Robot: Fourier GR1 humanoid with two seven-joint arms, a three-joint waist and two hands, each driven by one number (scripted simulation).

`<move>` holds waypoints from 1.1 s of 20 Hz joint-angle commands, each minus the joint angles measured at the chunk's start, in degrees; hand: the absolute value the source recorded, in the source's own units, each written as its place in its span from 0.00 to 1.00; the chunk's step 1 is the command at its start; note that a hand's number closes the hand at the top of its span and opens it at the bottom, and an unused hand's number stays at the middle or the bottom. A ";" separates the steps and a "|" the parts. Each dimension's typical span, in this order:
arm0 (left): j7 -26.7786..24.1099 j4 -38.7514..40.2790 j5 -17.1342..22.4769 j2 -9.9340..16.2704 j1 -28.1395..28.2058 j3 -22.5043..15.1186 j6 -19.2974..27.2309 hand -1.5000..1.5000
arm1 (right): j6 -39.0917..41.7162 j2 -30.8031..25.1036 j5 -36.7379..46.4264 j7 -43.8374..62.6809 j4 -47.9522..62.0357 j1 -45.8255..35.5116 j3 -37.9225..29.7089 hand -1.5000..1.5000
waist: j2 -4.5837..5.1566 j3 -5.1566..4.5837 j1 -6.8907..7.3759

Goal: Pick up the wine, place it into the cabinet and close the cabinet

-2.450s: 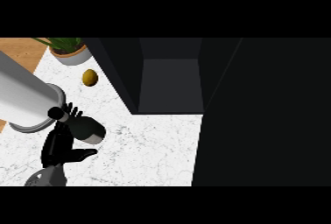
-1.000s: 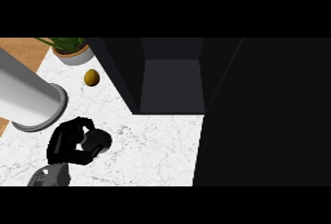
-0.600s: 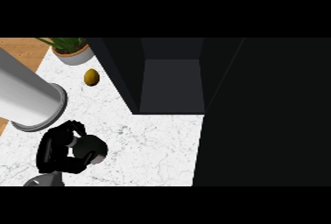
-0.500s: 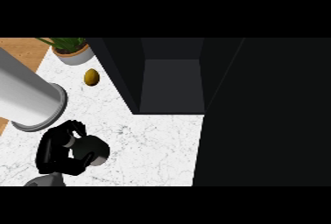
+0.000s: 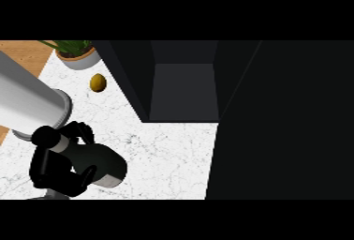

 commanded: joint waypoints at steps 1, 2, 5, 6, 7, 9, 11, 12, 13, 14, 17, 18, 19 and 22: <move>7.31 -9.23 -2.03 -2.96 0.93 -4.59 4.55 1.00 | -0.98 0.46 -2.32 4.15 -6.27 -0.14 0.88 0.00 | 0.00 -0.02 -0.09; 10.80 -11.71 -1.88 -1.90 0.77 -4.88 4.72 1.00 | 1.49 -0.82 -5.68 2.18 -4.93 2.36 -1.60 0.00 | 0.03 0.01 -0.15; 15.30 -12.77 -3.78 -3.97 -3.12 -7.69 7.90 1.00 | 0.76 0.38 -3.18 0.41 -2.08 -0.76 -0.54 0.00 | 0.11 -0.02 -0.17; 19.12 -13.31 -2.56 -3.59 -6.24 -7.57 8.23 1.00 | -0.51 0.78 -3.67 3.32 -3.82 -1.27 -0.38 0.00 | 0.09 -0.02 -0.33; 18.94 -15.15 -1.92 -4.04 -3.20 -8.47 7.41 1.00 | 0.86 0.66 -2.79 2.37 -6.64 3.23 1.08 0.00 | 0.05 -0.02 -0.34; 20.74 -14.82 -2.68 -5.52 -7.00 -11.64 10.78 1.00 | 0.91 0.79 -2.77 0.59 -3.10 0.54 0.35 0.00 | 0.12 -0.02 -0.35; 19.53 -13.92 -4.84 -5.56 -8.81 -16.40 16.49 1.00 | 1.51 -1.37 -8.43 3.26 -5.31 0.11 -5.52 0.00 | 0.12 0.00 -0.66; 18.14 -12.10 -4.11 -5.58 -9.54 -19.71 19.37 1.00 | 3.30 -0.05 -7.03 -1.70 -5.45 6.36 -3.26 0.00 | 0.11 0.04 -1.11; 22.31 -16.71 -3.22 -5.59 -9.45 -18.88 19.29 1.00 | 0.76 -0.43 -5.47 5.38 -8.74 1.18 -2.01 0.00 | 0.00 -0.03 -0.64; 19.68 -14.33 -4.00 -5.60 -8.92 -22.39 21.44 1.00 | 1.96 -0.20 -6.61 1.47 -4.04 1.81 -3.71 0.00 | 0.12 -0.02 -0.51; 22.45 -12.33 -3.37 -5.62 -15.40 -22.27 26.32 1.00 | -1.07 0.97 -2.61 4.40 -1.66 -4.49 -1.13 0.00 | 0.17 -0.05 -0.37; 25.10 -14.60 -4.08 -5.62 -15.78 -24.05 27.97 1.00 | 1.94 0.57 -3.81 2.35 -6.84 3.98 0.02 0.00 | 0.07 -0.01 -0.68; 22.92 -10.60 -2.74 -5.62 -18.04 -22.55 27.30 1.00 | 0.54 0.60 -3.31 2.41 -3.99 -0.23 -1.91 0.00 | 0.17 -0.04 -0.53; 22.62 -7.59 -2.70 -5.63 -21.56 -23.99 31.47 1.00 | 0.28 1.89 -1.88 3.81 -6.66 2.20 1.68 0.00 | 0.16 -0.05 -0.72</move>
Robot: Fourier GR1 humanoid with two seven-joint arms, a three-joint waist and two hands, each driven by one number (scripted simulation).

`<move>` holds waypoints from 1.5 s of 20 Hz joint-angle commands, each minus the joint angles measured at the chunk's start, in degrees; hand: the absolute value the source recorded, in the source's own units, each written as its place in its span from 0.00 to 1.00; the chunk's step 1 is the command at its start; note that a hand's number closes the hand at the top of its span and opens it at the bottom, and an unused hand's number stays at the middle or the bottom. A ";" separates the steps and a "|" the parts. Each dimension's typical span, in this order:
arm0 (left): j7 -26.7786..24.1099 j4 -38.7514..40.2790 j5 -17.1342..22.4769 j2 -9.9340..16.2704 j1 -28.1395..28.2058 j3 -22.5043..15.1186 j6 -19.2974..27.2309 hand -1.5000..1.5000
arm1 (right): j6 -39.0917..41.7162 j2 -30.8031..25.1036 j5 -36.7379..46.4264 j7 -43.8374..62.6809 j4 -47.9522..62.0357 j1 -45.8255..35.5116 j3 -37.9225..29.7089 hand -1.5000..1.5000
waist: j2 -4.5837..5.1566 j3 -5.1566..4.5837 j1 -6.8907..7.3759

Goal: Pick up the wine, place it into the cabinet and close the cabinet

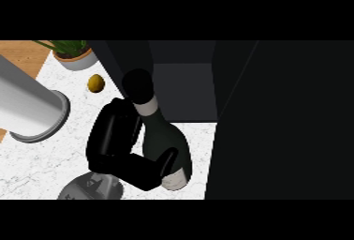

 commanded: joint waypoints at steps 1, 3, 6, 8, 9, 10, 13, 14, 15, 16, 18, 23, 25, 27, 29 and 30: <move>-1.21 3.81 -0.82 -0.09 -4.70 -5.47 8.49 1.00 | 0.70 0.76 -3.01 -0.82 -5.27 3.65 0.27 0.00 | 0.03 0.00 -0.14; 2.76 2.26 -2.00 -0.09 -8.25 -4.76 11.23 1.00 | 0.80 2.14 -0.42 -3.35 -2.84 4.38 3.30 0.00 | 0.01 0.00 0.07; -0.42 9.17 -2.18 -0.09 -12.73 -8.86 16.60 1.00 | -0.08 -0.22 -3.68 2.84 -5.61 -0.27 -1.03 0.00 | 0.04 -0.02 -0.21; -0.82 10.55 -1.04 -0.09 -13.32 -6.22 15.11 1.00 | 0.95 0.15 -3.38 1.78 -8.09 3.98 -0.01 0.00 | 0.01 -0.02 -0.17; 2.27 13.09 0.60 -0.09 -19.39 -5.54 18.39 1.00 | 2.47 0.13 -4.71 -1.22 -7.05 5.65 -0.37 0.00 | 0.04 0.02 -0.60; 0.10 12.28 0.12 -0.09 -14.64 -2.84 13.95 1.00 | 2.21 -0.42 -4.01 -1.33 -3.76 2.40 -1.79 0.00 | 0.07 -0.02 0.09; -1.10 14.98 -1.72 -0.09 -18.35 -6.14 17.35 1.00 | 0.94 -0.49 -4.56 2.86 -6.77 1.82 -1.31 0.00 | 0.02 -0.02 -0.08; 0.16 14.52 -1.62 -0.09 -19.21 -4.44 16.03 1.00 | 1.10 0.63 -2.77 -0.79 -2.35 0.13 0.05 0.00 | 0.05 -0.02 0.16; -1.75 14.31 -1.52 0.05 -14.89 -2.35 13.11 1.00 | 2.87 0.28 -5.18 -2.69 -6.44 7.46 -1.87 0.00 | 0.02 0.00 0.02; 0.64 15.59 -2.65 -0.09 -21.39 -8.60 22.72 1.00 | 2.36 -0.35 -5.02 -0.57 -4.94 3.14 -1.95 0.00 | 0.00 0.00 -0.24; -3.66 16.61 0.26 -0.09 -18.07 -4.83 17.23 1.00 | 0.27 0.05 -2.89 3.91 -7.42 0.09 0.06 0.00 | 0.04 -0.05 0.01; -8.58 22.27 4.45 -0.09 -17.63 -5.46 18.19 1.00 | 1.20 -1.07 -3.96 2.45 -6.45 0.30 -2.69 0.00 | 0.10 -0.04 -0.19; -8.90 19.39 6.21 -0.09 -16.99 -7.92 22.39 1.00 | 1.40 -0.27 -5.53 2.47 -7.42 2.56 -2.13 0.00 | 0.01 -0.03 -0.26; -11.25 22.44 7.86 -0.09 -17.96 -9.78 24.96 1.00 | 1.00 -2.28 -6.24 7.55 -6.76 -2.86 -2.95 0.00 | 0.08 -0.05 -0.35; -13.87 21.85 8.25 -0.09 -14.44 -4.60 18.38 1.00 | 1.63 -0.80 -5.68 3.67 -9.86 4.13 -2.52 0.00 | 0.01 -0.03 -0.23; -13.74 22.92 8.13 -0.09 -14.78 -7.07 20.96 1.00 | -0.91 -0.53 -3.94 6.94 -8.59 -1.19 -2.22 0.00 | 0.02 -0.06 -0.10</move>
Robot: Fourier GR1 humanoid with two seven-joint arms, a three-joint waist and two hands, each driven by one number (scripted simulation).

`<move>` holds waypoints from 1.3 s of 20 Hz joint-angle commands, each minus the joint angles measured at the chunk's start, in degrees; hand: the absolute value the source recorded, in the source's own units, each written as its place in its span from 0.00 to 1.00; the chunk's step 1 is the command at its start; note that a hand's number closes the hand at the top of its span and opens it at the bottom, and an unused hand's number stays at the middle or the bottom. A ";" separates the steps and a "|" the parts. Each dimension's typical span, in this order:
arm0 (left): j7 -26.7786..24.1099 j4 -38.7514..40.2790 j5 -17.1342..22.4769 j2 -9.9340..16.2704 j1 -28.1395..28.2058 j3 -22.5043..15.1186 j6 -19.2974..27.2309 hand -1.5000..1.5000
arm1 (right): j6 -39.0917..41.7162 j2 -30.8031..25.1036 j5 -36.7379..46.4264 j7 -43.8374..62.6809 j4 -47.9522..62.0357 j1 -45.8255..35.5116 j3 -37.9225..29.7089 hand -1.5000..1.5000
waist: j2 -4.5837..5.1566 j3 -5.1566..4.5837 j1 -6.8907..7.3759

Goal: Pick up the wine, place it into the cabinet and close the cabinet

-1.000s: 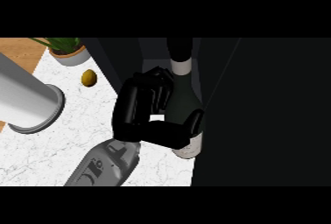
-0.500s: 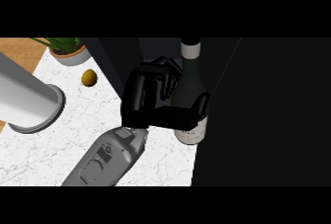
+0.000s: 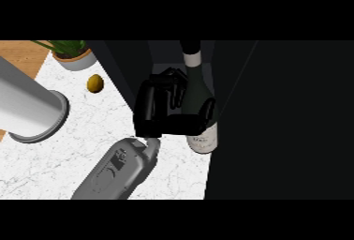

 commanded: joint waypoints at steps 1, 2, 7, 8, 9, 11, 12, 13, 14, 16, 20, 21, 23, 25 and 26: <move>-8.06 7.15 5.08 -0.03 0.13 -0.83 -0.08 1.00 | 0.03 0.04 -2.99 0.79 -4.98 0.22 -0.61 0.00 | 0.14 -0.01 -0.30; -7.76 4.88 3.22 -0.03 2.06 -4.68 2.16 1.00 | 1.17 0.01 -3.74 -1.34 -4.53 2.97 -1.50 0.00 | 0.04 0.02 -0.08; -5.52 8.02 -1.96 0.59 0.75 -0.08 -0.92 1.00 | -0.52 -0.06 -1.96 3.14 -5.90 -0.49 1.05 0.00 | -0.04 0.00 0.37; -9.13 10.57 -1.96 -0.01 0.99 -3.58 2.55 1.00 | -0.86 1.00 -1.21 1.61 -7.43 2.70 1.54 0.00 | -0.02 0.01 -0.12; -10.00 12.55 -1.05 -0.02 -0.85 -3.11 2.44 1.00 | 0.36 0.41 -3.20 -0.09 -5.99 2.98 0.10 0.00 | 0.04 0.02 -0.17; -14.10 14.95 0.67 -0.02 0.22 -3.54 2.04 1.00 | -2.30 0.89 0.55 3.86 -4.07 -4.03 2.77 0.00 | 0.09 -0.04 0.00; -10.50 12.36 -1.54 0.59 0.59 1.13 -1.90 1.00 | 0.15 0.00 -2.96 1.29 -6.76 1.86 0.22 0.00 | -0.02 0.01 0.26; -13.20 12.83 -1.02 -0.02 1.41 -3.00 1.84 1.00 | 0.19 0.09 -2.69 1.16 -5.48 1.60 0.48 0.00 | 0.00 0.01 0.14; -15.05 14.75 0.78 -0.02 0.94 -4.70 3.33 1.00 | 0.92 -2.19 -6.81 3.57 -5.40 -1.15 -3.85 0.00 | 0.06 0.00 -0.08; -15.17 15.35 -1.39 -0.02 0.69 1.64 -1.83 1.00 | 0.00 0.52 -2.19 0.91 -6.09 2.09 0.19 0.00 | -0.01 0.01 0.25; -16.37 19.09 2.54 -0.02 -1.97 1.89 0.04 1.00 | 0.00 -0.07 -2.52 1.64 -4.54 -0.14 -0.52 0.00 | 0.02 0.00 0.20; -18.25 21.06 3.57 -0.02 -2.33 3.55 -2.23 1.00 | -0.06 0.99 -1.33 -1.28 -3.81 1.36 -0.13 0.00 | 0.06 0.00 0.12; -17.98 22.08 2.90 -0.02 -3.77 5.32 -2.99 1.00 | -0.67 1.64 -0.95 1.08 -6.94 3.42 2.39 0.00 | 0.01 0.00 0.04; -16.69 23.34 2.89 -0.02 -5.26 5.50 -1.79 1.00 | 1.30 0.79 -3.17 -2.79 -5.25 4.85 -0.19 0.00 | 0.02 0.03 0.05; -19.25 25.46 3.55 0.37 -4.94 8.36 -5.56 1.00 | -1.25 0.40 -1.82 1.16 -1.87 -3.27 -1.00 0.00 | 0.08 -0.01 0.31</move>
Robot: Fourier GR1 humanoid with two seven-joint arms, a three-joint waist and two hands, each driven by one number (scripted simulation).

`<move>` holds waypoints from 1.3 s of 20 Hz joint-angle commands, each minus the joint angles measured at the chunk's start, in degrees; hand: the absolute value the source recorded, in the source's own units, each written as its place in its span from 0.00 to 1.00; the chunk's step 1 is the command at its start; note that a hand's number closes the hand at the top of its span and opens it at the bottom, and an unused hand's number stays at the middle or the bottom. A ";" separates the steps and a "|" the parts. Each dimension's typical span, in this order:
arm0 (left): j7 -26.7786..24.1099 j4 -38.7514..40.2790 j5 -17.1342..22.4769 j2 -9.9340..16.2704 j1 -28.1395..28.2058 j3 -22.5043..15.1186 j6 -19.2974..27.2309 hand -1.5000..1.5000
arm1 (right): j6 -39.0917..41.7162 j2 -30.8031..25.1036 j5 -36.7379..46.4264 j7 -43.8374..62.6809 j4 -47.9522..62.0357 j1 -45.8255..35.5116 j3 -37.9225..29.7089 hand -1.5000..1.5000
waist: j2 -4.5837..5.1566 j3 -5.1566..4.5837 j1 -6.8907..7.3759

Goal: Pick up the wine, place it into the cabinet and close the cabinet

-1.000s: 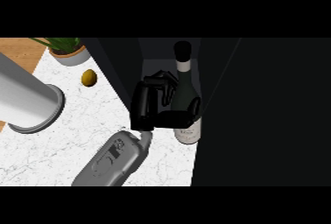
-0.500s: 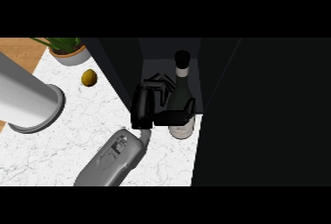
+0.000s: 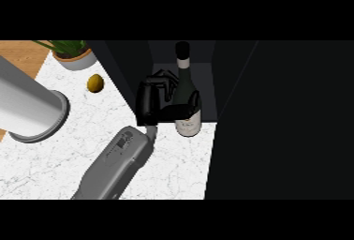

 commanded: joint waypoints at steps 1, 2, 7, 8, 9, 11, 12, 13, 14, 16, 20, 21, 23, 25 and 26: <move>1.99 5.17 1.50 1.72 -4.76 5.15 -4.96 1.00 | 1.04 -1.39 -6.87 2.73 -7.05 2.59 -3.49 0.00 | 0.03 0.02 -0.32; -0.77 8.56 2.00 -0.08 -5.77 2.61 -0.89 1.00 | -0.72 0.22 -1.47 3.83 -6.93 0.89 1.27 0.00 | 0.07 -0.02 -0.49; -3.25 12.22 3.88 -0.09 -6.37 5.04 -5.50 1.00 | 0.84 0.15 -5.21 2.13 -7.27 4.43 -1.25 0.00 | 0.06 0.00 -0.45; -2.44 12.20 3.13 0.40 -5.62 7.11 -8.91 1.00 | 2.54 0.85 -4.28 -3.57 -3.48 6.41 -0.87 0.00 | 0.05 0.02 -0.10; -0.50 13.27 4.01 -0.09 -9.49 6.69 -5.54 1.00 | 2.31 -1.31 -7.86 2.34 -8.44 5.04 -3.56 0.00 | 0.03 0.01 -0.59; -0.93 14.96 4.10 -0.09 -9.60 6.17 -6.41 1.00 | 2.17 0.28 -4.96 -2.38 -1.76 3.16 -2.76 0.00 | 0.06 0.01 -0.14; 0.21 17.61 4.79 -0.09 -12.57 5.52 -4.04 1.00 | 0.99 1.66 -1.87 -0.88 -4.01 3.91 0.94 0.00 | 0.09 0.00 -0.54; 0.13 21.71 3.64 1.33 -16.06 9.48 -7.42 1.00 | 1.18 1.00 -4.66 0.25 -4.83 4.19 -1.05 0.00 | 0.20 0.00 -0.79; 0.26 20.73 2.77 0.90 -14.20 8.88 -7.57 1.00 | 2.41 0.20 -5.17 -1.54 -2.54 2.59 -1.91 0.00 | 0.11 0.01 -0.24; -1.84 25.25 4.33 -0.08 -16.86 10.41 -7.43 1.00 | 2.72 -1.06 -8.69 1.29 -6.00 3.50 -5.13 0.00 | 0.23 0.01 -1.00; -6.86 32.09 3.12 -0.08 -20.85 13.66 -7.96 1.00 | 4.36 -0.22 -8.10 -3.22 -2.17 3.73 -4.54 0.00 | 0.47 0.02 -1.30; -6.98 30.38 2.75 -0.08 -19.12 10.99 -6.27 1.00 | 2.35 1.44 -4.13 0.83 -5.57 3.93 0.60 0.00 | 0.23 -0.02 -1.05; -12.81 33.49 2.70 -0.09 -19.35 12.63 -6.15 1.00 | 2.33 0.98 -4.48 0.93 -5.41 2.86 -0.40 0.00 | 0.44 -0.04 -1.55; -10.66 34.93 1.59 -0.07 -22.86 13.52 -6.19 1.00 | 1.19 1.77 -3.56 -0.01 -1.93 0.83 -0.72 0.00 | 0.35 -0.02 -0.89; -12.82 37.36 3.02 -0.08 -24.46 13.33 -4.78 1.00 | 1.28 0.72 -5.49 2.74 -3.14 -1.02 -1.46 0.00 | 0.68 -0.05 -2.11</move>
